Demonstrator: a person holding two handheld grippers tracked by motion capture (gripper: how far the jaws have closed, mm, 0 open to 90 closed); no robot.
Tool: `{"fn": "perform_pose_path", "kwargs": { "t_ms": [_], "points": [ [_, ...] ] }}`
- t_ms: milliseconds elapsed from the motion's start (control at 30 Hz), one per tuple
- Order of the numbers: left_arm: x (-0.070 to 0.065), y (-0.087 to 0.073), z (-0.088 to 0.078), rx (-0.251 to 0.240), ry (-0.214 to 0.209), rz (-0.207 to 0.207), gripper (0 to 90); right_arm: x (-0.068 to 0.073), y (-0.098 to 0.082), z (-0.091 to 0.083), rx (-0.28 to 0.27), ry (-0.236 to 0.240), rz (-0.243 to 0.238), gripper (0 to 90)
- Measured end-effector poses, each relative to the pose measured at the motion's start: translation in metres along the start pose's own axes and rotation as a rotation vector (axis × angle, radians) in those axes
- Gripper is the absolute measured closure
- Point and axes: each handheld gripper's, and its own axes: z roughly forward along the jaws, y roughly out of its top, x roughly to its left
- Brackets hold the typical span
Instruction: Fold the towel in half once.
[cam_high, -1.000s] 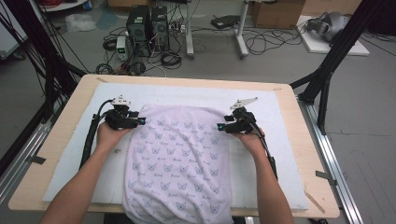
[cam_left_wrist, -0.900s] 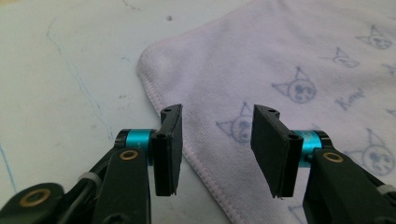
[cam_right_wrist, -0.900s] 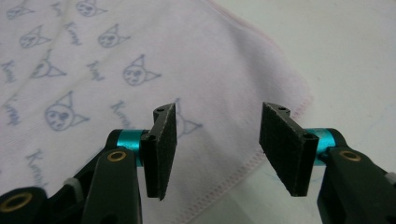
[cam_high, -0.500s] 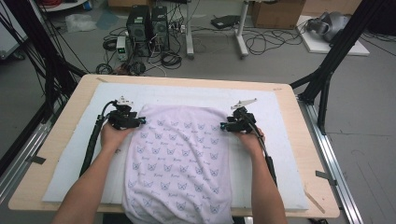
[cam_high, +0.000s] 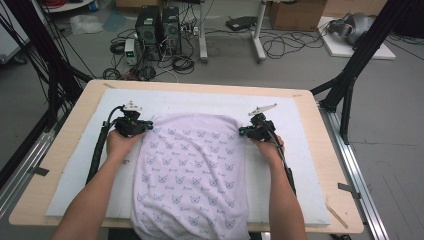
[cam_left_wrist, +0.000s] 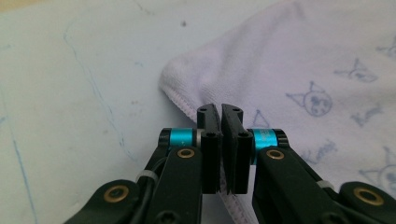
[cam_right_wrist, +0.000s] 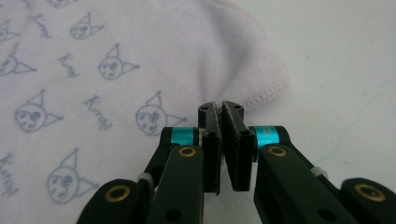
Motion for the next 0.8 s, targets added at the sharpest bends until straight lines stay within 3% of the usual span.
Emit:
{"fn": "perform_pose_path", "kwargs": {
  "t_ms": [267,367,433,567,667,733,800],
  "points": [
    [-0.006,0.008,-0.037,-0.068,-0.046,0.046,86.2,0.01,0.013,-0.042,-0.095,0.056,-0.02,86.4],
    [-0.012,0.004,-0.053,-0.089,-0.079,0.05,86.1,0.021,0.01,-0.059,-0.103,0.11,-0.028,86.3],
    [-0.018,-0.005,-0.063,-0.098,-0.091,0.061,86.1,0.03,0.004,-0.067,-0.097,0.123,-0.055,86.3],
    [-0.031,-0.03,-0.076,-0.076,-0.135,0.092,86.0,0.043,-0.014,-0.076,-0.068,0.155,-0.064,86.2],
    [-0.039,-0.048,-0.081,-0.018,-0.2,0.118,83.8,0.053,-0.03,-0.076,-0.026,0.199,-0.063,85.2],
    [-0.04,-0.056,-0.084,0.011,-0.217,0.137,77.7,0.057,-0.038,-0.075,0.017,0.227,-0.061,78.2],
    [-0.038,-0.057,-0.086,0.028,-0.209,0.14,68.1,0.061,-0.039,-0.08,-0.017,0.227,-0.068,71.0]
  ]
}}
